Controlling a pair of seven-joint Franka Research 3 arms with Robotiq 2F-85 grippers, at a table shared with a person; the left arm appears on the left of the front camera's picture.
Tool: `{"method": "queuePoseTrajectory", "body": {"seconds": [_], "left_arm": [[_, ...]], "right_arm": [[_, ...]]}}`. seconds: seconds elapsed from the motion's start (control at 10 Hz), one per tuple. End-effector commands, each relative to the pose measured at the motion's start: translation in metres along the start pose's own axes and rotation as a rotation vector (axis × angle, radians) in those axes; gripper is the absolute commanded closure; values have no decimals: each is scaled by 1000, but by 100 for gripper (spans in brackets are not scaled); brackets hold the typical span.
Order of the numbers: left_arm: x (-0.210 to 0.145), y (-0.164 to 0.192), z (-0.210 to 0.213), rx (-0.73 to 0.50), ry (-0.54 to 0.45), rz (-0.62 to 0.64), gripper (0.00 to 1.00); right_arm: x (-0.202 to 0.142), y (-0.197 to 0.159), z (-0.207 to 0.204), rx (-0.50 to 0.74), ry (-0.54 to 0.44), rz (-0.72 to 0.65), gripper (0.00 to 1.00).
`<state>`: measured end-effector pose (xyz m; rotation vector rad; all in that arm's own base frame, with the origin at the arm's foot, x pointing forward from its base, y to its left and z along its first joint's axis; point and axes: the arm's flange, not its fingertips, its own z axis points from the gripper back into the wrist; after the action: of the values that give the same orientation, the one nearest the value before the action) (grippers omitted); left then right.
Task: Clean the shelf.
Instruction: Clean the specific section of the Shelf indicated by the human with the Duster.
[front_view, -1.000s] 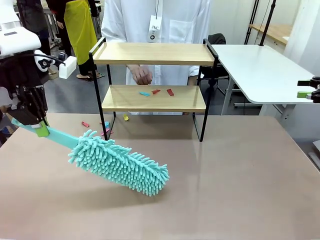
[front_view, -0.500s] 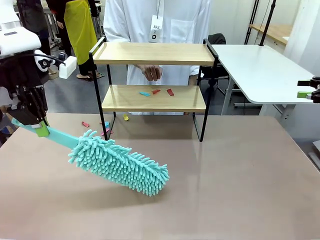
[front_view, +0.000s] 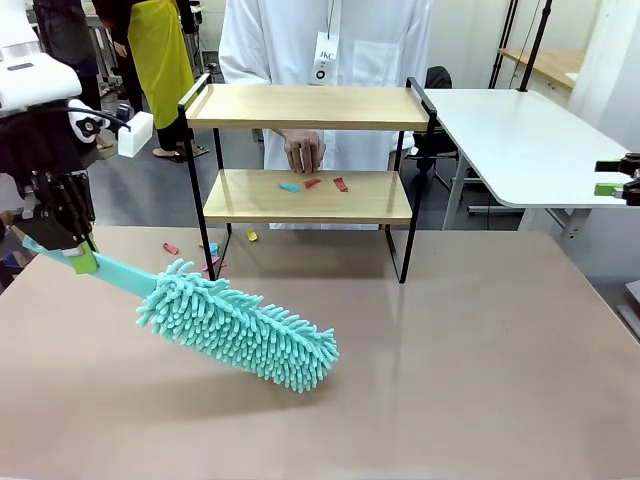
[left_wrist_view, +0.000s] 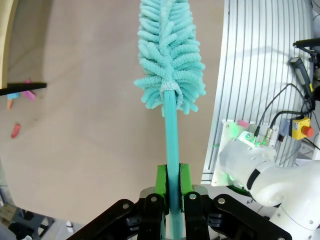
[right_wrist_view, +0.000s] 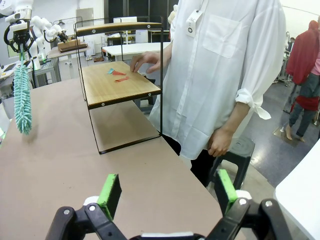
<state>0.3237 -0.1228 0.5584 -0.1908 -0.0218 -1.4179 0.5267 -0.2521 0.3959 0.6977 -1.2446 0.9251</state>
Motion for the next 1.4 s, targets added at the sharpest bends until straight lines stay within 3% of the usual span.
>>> {"method": "queuePoseTrajectory", "body": {"seconds": [0.0, 1.0, 1.1, 1.3], "left_arm": [[-2, 0, 4, -1, 7, 0, 87], [0, 0, 0, 0, 0, 0, 87], [4, 3, 1, -3, -92, -19, 87], [6, -4, -6, -8, -185, -1, 87]], "right_arm": [[7, 1, -2, -9, 25, -12, 0], [7, 1, -2, -9, 25, -12, 0], [7, 1, -2, -9, 25, -12, 0], [7, 1, -2, -9, 25, -12, 0]]}}
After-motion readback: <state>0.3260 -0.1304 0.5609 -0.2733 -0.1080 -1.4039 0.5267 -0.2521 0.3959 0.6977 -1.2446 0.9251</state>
